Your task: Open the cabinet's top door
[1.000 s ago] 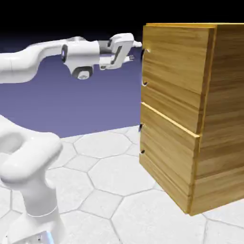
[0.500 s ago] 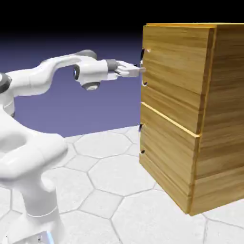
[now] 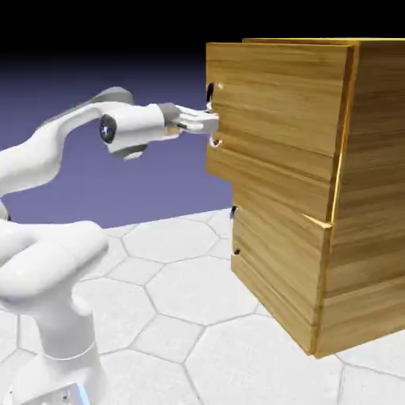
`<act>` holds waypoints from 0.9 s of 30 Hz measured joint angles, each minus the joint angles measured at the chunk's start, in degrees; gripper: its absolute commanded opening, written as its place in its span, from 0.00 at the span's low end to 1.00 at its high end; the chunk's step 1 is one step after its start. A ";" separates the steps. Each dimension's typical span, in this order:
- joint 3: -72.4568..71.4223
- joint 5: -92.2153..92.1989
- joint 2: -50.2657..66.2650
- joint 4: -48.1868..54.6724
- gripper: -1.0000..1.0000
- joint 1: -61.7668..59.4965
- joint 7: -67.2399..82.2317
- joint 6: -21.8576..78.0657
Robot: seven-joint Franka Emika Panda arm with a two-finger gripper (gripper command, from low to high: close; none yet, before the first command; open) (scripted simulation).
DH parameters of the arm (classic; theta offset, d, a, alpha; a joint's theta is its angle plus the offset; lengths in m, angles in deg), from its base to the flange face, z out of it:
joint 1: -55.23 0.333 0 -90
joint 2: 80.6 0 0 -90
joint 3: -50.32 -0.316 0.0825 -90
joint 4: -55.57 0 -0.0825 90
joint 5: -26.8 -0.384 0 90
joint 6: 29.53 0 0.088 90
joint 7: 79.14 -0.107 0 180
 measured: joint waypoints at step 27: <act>53.40 36.25 -5.63 -25.63 0.00 15.97 17.08 37.73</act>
